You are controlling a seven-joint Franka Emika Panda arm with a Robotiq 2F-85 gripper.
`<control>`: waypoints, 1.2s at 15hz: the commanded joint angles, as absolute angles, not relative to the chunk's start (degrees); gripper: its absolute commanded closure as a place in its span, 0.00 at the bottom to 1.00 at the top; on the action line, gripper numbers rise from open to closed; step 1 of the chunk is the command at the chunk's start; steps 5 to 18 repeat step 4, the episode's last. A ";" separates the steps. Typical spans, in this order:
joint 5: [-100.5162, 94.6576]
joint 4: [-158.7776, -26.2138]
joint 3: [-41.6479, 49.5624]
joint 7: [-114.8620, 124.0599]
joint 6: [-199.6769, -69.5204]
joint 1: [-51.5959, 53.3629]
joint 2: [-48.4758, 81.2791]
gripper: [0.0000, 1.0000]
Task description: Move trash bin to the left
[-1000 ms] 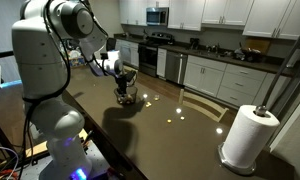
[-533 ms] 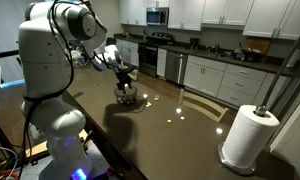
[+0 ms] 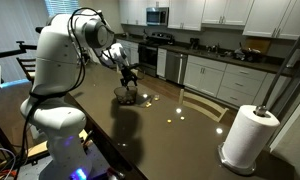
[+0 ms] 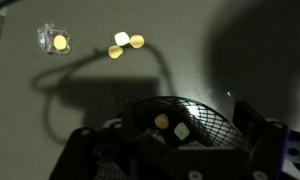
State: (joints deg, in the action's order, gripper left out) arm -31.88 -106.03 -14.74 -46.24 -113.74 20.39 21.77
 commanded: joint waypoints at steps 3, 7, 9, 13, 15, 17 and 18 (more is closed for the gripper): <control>-31.99 -103.60 -14.97 -45.80 -112.70 19.97 23.39 0.00; -31.99 -103.58 -14.98 -45.65 -112.70 20.00 23.47 0.00; -31.99 -103.58 -14.98 -45.65 -112.70 20.00 23.47 0.00; -31.99 -103.58 -14.98 -45.65 -112.70 20.00 23.47 0.00; -31.99 -103.58 -14.98 -45.65 -112.70 20.00 23.47 0.00; -31.99 -103.58 -14.98 -45.65 -112.70 20.00 23.47 0.00; -31.99 -103.58 -14.98 -45.65 -112.70 20.00 23.47 0.00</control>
